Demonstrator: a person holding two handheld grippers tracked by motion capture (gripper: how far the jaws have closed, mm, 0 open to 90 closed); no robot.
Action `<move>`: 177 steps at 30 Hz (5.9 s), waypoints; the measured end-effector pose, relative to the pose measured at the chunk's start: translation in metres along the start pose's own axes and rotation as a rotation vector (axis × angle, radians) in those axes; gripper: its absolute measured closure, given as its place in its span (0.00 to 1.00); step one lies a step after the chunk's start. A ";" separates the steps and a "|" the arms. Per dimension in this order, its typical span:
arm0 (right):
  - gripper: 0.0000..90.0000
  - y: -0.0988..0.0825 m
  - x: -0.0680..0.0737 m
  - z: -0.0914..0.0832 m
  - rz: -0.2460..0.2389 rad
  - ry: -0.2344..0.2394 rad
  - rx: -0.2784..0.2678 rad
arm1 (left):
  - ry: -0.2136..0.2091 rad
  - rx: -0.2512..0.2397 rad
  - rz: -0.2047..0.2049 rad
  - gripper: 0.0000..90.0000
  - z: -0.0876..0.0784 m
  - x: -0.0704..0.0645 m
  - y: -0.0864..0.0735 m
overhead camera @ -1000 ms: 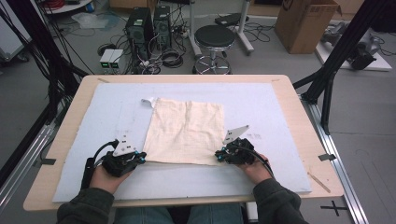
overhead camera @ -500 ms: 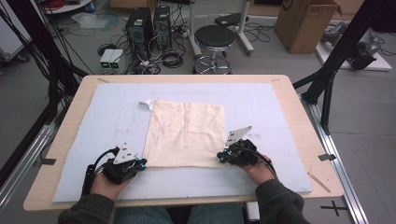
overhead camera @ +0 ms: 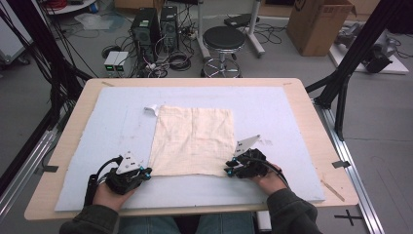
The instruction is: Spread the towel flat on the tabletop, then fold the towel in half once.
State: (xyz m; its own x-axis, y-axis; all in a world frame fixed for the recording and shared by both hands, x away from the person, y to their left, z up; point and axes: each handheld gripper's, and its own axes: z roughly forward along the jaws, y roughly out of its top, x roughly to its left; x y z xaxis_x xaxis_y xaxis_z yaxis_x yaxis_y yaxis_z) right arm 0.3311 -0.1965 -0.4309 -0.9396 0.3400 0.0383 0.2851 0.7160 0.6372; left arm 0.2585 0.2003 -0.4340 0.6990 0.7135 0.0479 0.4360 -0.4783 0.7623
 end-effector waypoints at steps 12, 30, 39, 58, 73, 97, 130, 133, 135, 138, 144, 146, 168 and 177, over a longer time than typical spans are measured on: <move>0.97 -0.001 -0.003 -0.003 0.010 0.010 -0.003 | -0.011 -0.007 0.002 0.98 -0.003 -0.005 -0.002; 0.97 -0.008 0.005 -0.011 0.013 0.014 -0.028 | -0.020 -0.008 0.015 0.98 -0.006 -0.011 -0.003; 0.89 -0.011 0.005 -0.011 0.021 0.018 -0.037 | -0.033 -0.007 0.015 0.97 -0.006 -0.013 -0.005; 0.55 -0.007 -0.003 -0.022 0.128 -0.008 -0.217 | -0.086 -0.125 -0.077 0.68 -0.019 0.005 -0.004; 0.39 -0.007 -0.006 -0.027 0.157 -0.058 -0.268 | -0.069 -0.174 -0.099 0.56 -0.022 0.013 -0.001; 0.27 -0.007 -0.009 -0.033 0.187 -0.081 -0.304 | -0.066 -0.203 -0.070 0.37 -0.017 0.017 0.019; 0.22 0.009 -0.030 -0.036 0.197 -0.083 -0.269 | -0.076 -0.206 -0.072 0.35 -0.010 0.036 0.048; 0.22 0.013 -0.033 -0.038 0.194 -0.082 -0.270 | -0.071 -0.204 -0.078 0.35 -0.010 0.039 0.048; 0.22 0.016 -0.034 -0.038 0.193 -0.081 -0.264 | -0.066 -0.201 -0.078 0.35 -0.010 0.039 0.048; 0.22 0.018 -0.035 -0.037 0.179 -0.084 -0.255 | -0.066 -0.199 -0.076 0.35 -0.009 0.040 0.048; 0.22 0.024 -0.039 -0.036 0.172 -0.085 -0.249 | -0.065 -0.196 -0.087 0.36 -0.006 0.045 0.048; 0.22 0.026 -0.041 -0.037 0.173 -0.089 -0.242 | -0.067 -0.193 -0.090 0.36 -0.006 0.046 0.048; 0.22 0.044 -0.062 -0.040 0.164 -0.099 -0.249 | -0.081 -0.193 -0.093 0.37 0.001 0.059 0.067; 0.22 0.060 -0.079 -0.047 0.169 -0.110 -0.253 | -0.091 -0.172 -0.098 0.37 0.006 0.071 0.083</move>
State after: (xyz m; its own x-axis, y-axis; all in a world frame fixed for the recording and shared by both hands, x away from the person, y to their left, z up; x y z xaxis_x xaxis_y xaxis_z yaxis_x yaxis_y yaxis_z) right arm 0.4139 -0.2094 -0.3593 -0.8529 0.5150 0.0855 0.3666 0.4742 0.8004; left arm 0.3482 0.2078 -0.3712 0.7097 0.6995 -0.0842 0.4066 -0.3090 0.8597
